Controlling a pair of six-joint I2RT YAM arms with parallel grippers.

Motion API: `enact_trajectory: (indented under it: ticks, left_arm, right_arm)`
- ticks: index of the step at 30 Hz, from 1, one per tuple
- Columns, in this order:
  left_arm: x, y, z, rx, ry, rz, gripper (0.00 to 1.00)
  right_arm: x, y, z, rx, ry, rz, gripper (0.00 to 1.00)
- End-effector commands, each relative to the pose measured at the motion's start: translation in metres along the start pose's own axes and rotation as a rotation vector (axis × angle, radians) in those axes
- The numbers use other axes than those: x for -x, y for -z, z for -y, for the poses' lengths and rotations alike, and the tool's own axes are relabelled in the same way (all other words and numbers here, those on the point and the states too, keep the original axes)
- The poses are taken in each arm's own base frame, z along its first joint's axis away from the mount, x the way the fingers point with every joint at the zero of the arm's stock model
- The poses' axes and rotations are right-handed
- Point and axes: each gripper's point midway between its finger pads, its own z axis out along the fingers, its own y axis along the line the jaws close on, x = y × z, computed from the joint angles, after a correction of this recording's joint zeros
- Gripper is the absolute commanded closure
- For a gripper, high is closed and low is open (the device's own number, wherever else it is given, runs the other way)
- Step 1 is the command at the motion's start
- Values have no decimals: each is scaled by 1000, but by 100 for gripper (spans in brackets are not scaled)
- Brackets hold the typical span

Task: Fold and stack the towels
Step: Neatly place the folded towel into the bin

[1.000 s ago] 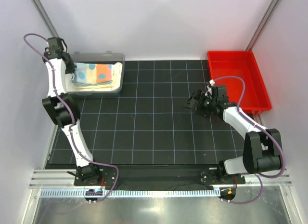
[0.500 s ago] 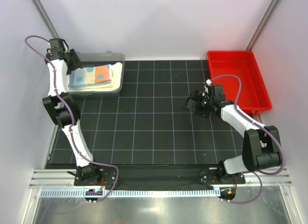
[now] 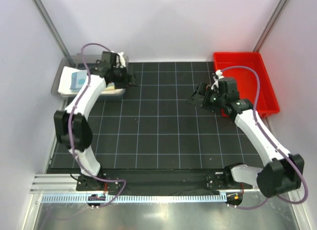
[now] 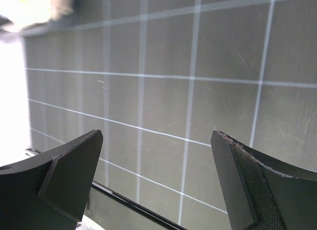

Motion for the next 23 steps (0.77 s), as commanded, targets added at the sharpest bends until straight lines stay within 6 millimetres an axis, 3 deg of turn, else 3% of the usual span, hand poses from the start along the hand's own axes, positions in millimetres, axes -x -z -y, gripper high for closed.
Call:
enact_trajectory:
  ticks: [1,2,4,5,6,8,10,11,13,14,18,23]
  left_arm:
    - [9,95,105,-260,-152,235,30]
    - [-14,96,107,-268,-165,208,1]
    - [-36,109,123,-310,-190,212,0]
    - [-42,130,128,-341,-200,239,1]
    - [-61,125,123,-347,-183,197,0]
    - [-73,148,131,-419,-172,226,0]
    - [-95,148,124,-434,-160,202,1]
    - [-97,160,124,-448,-177,236,0]
    - [-105,160,114,-420,-186,253,0]
    - [-103,172,115,-427,-201,300,0]
    - [-100,186,117,-447,-228,371,0]
    - [-95,193,120,-456,-232,393,0]
  right_arm:
    - [19,41,-29,70,43,87,0]
    - [23,53,-36,92,58,118,0]
    - [27,68,-45,123,81,154,0]
    - [27,73,-46,125,81,167,0]
    - [30,87,-51,142,87,205,0]
    - [27,96,-52,154,100,228,0]
    - [25,109,-50,157,134,272,0]
    - [23,112,-46,140,140,283,0]
    - [19,119,-43,140,167,309,0]
    - [18,120,-41,134,173,315,0]
    - [14,122,-36,122,167,323,0]
    - [22,127,-38,122,171,370,0]
